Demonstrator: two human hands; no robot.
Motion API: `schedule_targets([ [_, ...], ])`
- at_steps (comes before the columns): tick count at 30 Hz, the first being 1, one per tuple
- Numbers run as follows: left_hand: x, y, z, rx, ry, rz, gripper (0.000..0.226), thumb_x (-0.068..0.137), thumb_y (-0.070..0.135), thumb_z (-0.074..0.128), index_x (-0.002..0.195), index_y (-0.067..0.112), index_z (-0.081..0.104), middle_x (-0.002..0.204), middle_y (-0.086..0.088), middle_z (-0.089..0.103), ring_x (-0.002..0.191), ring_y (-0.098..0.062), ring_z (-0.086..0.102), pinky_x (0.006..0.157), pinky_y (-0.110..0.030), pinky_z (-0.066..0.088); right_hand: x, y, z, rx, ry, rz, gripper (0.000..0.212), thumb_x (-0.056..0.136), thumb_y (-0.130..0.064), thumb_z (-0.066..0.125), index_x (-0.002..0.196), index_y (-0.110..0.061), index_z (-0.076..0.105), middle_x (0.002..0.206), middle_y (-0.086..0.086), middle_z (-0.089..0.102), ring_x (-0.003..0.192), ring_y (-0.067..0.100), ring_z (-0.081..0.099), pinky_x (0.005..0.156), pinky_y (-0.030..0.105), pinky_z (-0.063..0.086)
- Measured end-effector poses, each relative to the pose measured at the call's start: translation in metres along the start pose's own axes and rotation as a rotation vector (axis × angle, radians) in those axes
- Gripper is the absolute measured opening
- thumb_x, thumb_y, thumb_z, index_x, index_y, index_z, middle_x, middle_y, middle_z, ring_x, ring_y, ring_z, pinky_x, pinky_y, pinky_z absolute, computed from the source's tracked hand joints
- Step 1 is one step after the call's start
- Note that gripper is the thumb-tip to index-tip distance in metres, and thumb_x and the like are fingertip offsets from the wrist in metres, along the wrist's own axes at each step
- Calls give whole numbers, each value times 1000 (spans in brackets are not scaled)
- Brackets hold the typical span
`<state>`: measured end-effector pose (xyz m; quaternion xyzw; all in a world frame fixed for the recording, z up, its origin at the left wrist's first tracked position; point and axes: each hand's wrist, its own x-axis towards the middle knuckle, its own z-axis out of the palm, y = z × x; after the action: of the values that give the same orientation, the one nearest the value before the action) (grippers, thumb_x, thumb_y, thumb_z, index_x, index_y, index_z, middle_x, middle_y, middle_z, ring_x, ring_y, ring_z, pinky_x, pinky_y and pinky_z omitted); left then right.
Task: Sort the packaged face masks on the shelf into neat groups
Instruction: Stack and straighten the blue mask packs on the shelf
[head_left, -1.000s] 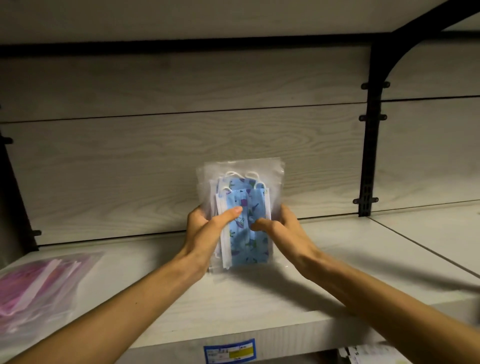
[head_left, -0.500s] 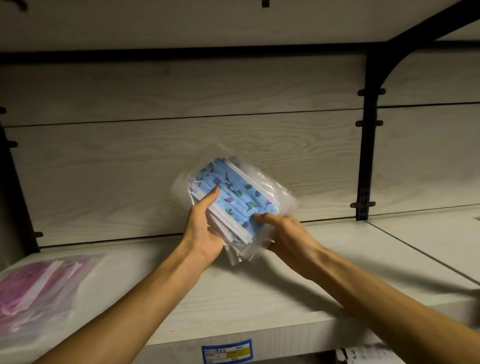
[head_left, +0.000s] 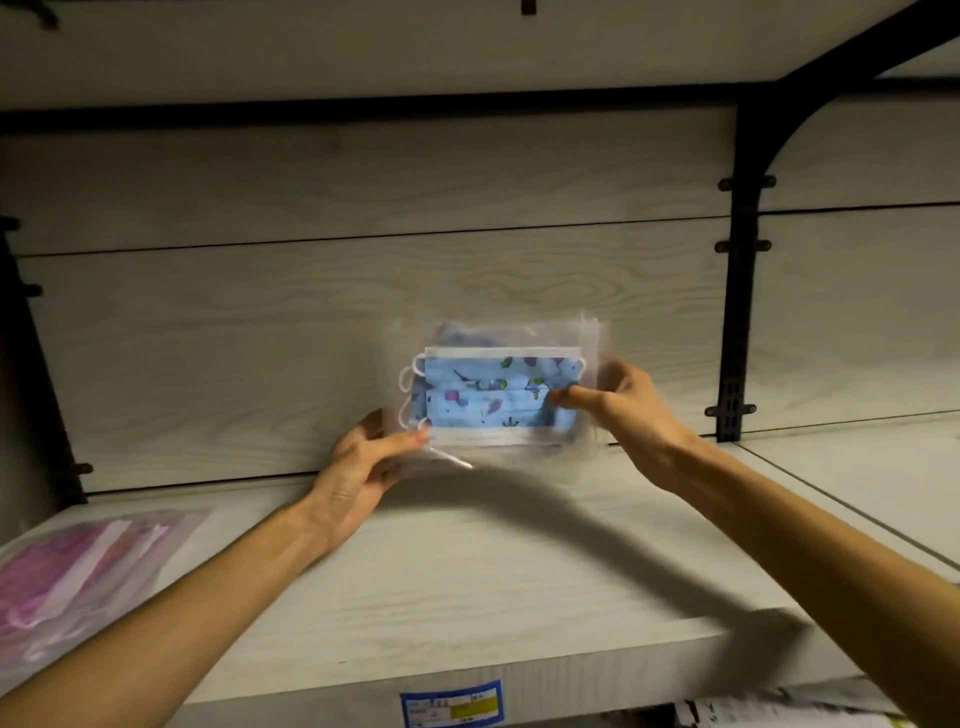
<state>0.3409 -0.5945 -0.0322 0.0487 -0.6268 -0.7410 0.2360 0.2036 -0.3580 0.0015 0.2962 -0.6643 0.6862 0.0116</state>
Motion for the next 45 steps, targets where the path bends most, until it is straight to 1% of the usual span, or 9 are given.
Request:
schedule_targets([
  [6, -4, -21, -5, 343, 74, 14, 43, 80, -3, 78, 121, 2, 66, 117, -15, 74, 109, -26, 70, 101, -42, 54, -16, 30, 8, -3, -97, 69, 46, 75, 17, 68, 117, -2, 65, 106, 11, 76, 88, 17, 72, 74, 25, 59],
  [12, 6, -22, 4, 353, 112, 166, 51, 77, -3, 83, 121, 7, 60, 113, -8, 75, 102, -16, 72, 85, -26, 58, -18, 36, 5, 88, -66, 126, 66, 54, -10, 69, 120, -7, 61, 114, 13, 73, 106, 29, 70, 93, 41, 56],
  [18, 5, -26, 12, 451, 97, 184, 61, 65, 37, 85, 121, 24, 64, 113, 5, 76, 108, -15, 71, 98, -45, 55, -10, 38, 0, 167, 65, 126, 57, 71, 12, 67, 123, -8, 59, 115, 15, 70, 104, 30, 66, 85, 37, 51],
  [21, 4, -31, 11, 438, 74, 186, 66, 68, 28, 86, 129, 21, 61, 119, 1, 74, 113, -16, 69, 102, -47, 53, -11, 41, 0, 91, 49, 100, 56, 72, 11, 69, 122, -13, 58, 112, 8, 70, 99, 20, 66, 81, 27, 50],
  [25, 3, -37, 8, 415, 27, 170, 64, 79, 9, 86, 134, 17, 56, 123, -2, 72, 117, -20, 67, 103, -43, 53, -14, 43, 3, 67, 16, 142, 66, 58, -13, 70, 123, -10, 56, 116, 10, 69, 108, 26, 66, 98, 41, 52],
  [29, 6, -36, 12, 392, 54, 184, 57, 81, 5, 82, 130, 21, 58, 121, 1, 73, 114, -16, 68, 100, -39, 54, -15, 46, 3, -60, -13, 226, 73, 50, -21, 68, 121, -8, 54, 116, 12, 69, 106, 28, 66, 94, 47, 54],
  [33, 14, -32, 19, 338, 102, 201, 41, 83, 1, 78, 119, 14, 64, 105, 2, 77, 98, -15, 72, 82, -27, 58, -15, 49, 0, -86, -38, 272, 83, 48, -17, 79, 125, -7, 51, 114, 10, 68, 103, 26, 67, 86, 41, 57],
  [39, 22, -30, 22, 201, 231, 165, 26, 83, 21, 82, 101, 5, 72, 95, -10, 79, 87, -24, 76, 76, -34, 60, -14, 42, -3, -31, -58, 219, 37, 81, -35, 81, 109, -12, 72, 105, 5, 76, 88, 15, 68, 82, 33, 50],
  [45, 13, -30, 25, 158, 137, 106, 34, 83, 20, 81, 112, 9, 68, 103, -5, 79, 96, -21, 76, 74, -27, 59, -13, 44, -1, -45, -32, 180, 29, 83, -16, 78, 106, 0, 69, 99, 10, 75, 80, 16, 63, 70, 26, 45],
])
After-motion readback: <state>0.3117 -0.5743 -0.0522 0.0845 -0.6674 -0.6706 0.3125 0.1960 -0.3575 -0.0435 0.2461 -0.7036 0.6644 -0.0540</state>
